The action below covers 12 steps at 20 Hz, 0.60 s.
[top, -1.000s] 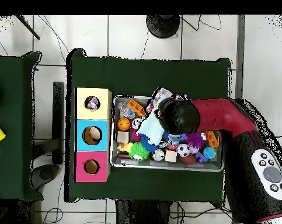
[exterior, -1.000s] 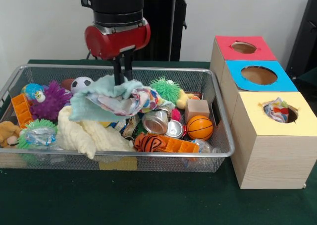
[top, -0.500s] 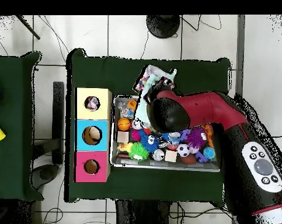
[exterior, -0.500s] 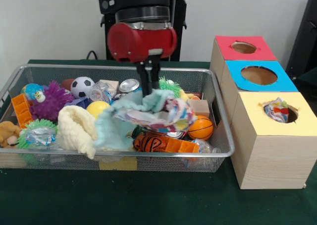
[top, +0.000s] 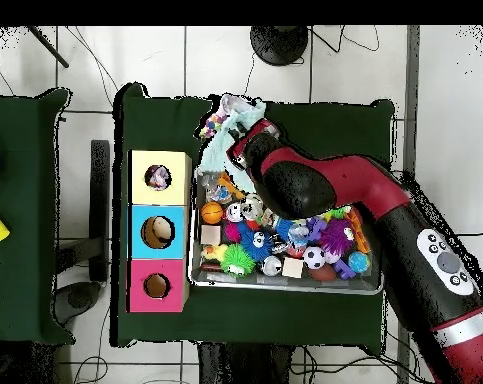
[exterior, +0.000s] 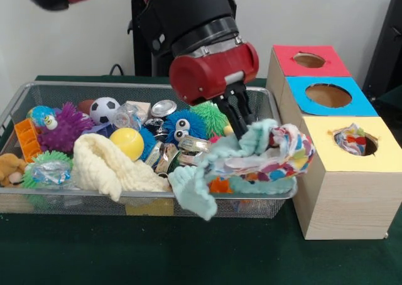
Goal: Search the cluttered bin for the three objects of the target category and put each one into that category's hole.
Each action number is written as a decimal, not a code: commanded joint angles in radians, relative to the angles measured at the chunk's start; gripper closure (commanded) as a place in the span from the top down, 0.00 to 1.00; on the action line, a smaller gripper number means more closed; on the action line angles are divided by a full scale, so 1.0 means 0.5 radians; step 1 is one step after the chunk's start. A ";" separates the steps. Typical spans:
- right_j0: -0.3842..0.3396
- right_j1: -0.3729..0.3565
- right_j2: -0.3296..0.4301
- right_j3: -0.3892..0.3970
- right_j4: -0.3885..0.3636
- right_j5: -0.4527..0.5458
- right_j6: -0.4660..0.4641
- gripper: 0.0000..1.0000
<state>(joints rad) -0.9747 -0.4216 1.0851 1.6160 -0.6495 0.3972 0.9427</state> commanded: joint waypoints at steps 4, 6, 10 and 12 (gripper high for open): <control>-0.255 0.635 0.489 0.177 0.080 0.608 -1.277 0.00; -0.291 0.713 0.548 0.196 0.147 0.702 -1.362 0.00; -0.334 0.809 0.590 0.187 0.224 0.877 -1.556 0.00; -0.344 0.822 0.596 0.186 0.245 0.915 -1.574 0.00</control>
<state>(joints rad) -1.1395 -0.1102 1.3015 1.6853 -0.5716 0.7080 0.4886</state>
